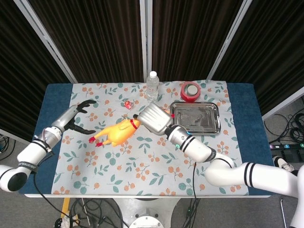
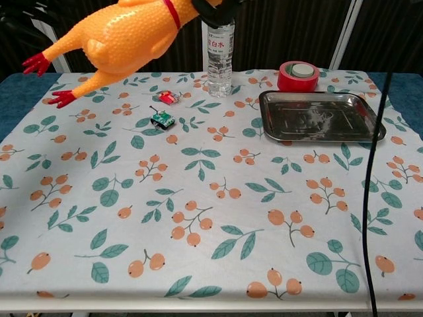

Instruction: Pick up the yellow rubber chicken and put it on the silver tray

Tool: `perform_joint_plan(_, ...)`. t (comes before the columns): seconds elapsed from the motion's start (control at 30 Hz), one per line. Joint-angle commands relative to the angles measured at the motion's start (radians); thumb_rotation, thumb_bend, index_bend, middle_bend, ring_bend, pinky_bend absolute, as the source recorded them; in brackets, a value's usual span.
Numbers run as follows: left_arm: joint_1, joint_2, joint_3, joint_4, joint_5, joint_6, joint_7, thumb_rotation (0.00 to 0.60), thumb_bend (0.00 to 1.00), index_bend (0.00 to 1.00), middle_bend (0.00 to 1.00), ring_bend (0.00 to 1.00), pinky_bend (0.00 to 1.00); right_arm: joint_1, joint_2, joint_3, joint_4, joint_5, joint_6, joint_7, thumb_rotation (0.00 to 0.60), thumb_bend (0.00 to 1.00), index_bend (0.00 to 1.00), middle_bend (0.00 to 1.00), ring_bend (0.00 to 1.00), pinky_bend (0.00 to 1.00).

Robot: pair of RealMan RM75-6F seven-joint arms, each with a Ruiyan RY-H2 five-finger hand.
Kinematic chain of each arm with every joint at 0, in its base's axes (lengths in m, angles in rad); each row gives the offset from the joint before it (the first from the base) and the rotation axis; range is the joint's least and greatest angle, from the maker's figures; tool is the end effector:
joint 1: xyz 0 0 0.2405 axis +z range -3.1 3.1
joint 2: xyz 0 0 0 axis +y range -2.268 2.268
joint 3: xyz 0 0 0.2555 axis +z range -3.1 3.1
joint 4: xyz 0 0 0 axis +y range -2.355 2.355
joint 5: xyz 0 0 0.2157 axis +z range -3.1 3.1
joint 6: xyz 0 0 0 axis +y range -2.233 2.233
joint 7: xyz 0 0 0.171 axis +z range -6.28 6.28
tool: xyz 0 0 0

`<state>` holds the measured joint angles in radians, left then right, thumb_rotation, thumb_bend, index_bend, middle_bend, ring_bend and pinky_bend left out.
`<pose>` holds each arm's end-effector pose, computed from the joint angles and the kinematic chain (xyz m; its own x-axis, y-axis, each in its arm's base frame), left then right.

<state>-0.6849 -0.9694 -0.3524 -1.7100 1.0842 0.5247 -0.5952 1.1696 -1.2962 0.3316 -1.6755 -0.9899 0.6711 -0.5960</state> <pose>-0.1704 0.3940 0.1175 -0.2285 0.5049 0.8324 0.9697 0.0418 0.2408 0.0469 -0.3995 0.0215 0.6868 -0.0021 0.7269 -0.4908 -0.7390 0.4616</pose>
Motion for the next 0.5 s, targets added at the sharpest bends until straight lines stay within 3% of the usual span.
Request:
perform_joint_plan(0.03, -0.018, 0.018, -0.011, -0.015, -0.012, -0.027, -0.012, 0.600, 0.01, 0.18, 0.16, 0.12, 0.21, 0.092, -0.051, -0.019, 0.013, 0.131, 0.049, -0.114, 0.600, 0.73, 0.76, 0.70, 0.62, 0.79)
perform_joint_plan(0.3, -0.022, 0.030, -0.041, -0.041, -0.008, -0.114, -0.115, 0.600, 0.00, 0.15, 0.16, 0.12, 0.21, 0.195, -0.138, -0.050, 0.051, 0.306, 0.165, -0.239, 0.600, 0.73, 0.76, 0.70, 0.62, 0.79)
perform_joint_plan(0.5, -0.015, 0.023, -0.048, -0.032, 0.025, -0.143, -0.147, 0.600, 0.00, 0.15, 0.16, 0.12, 0.21, 0.241, -0.198, -0.057, 0.089, 0.371, 0.241, -0.292, 0.600, 0.73, 0.76, 0.70, 0.62, 0.79)
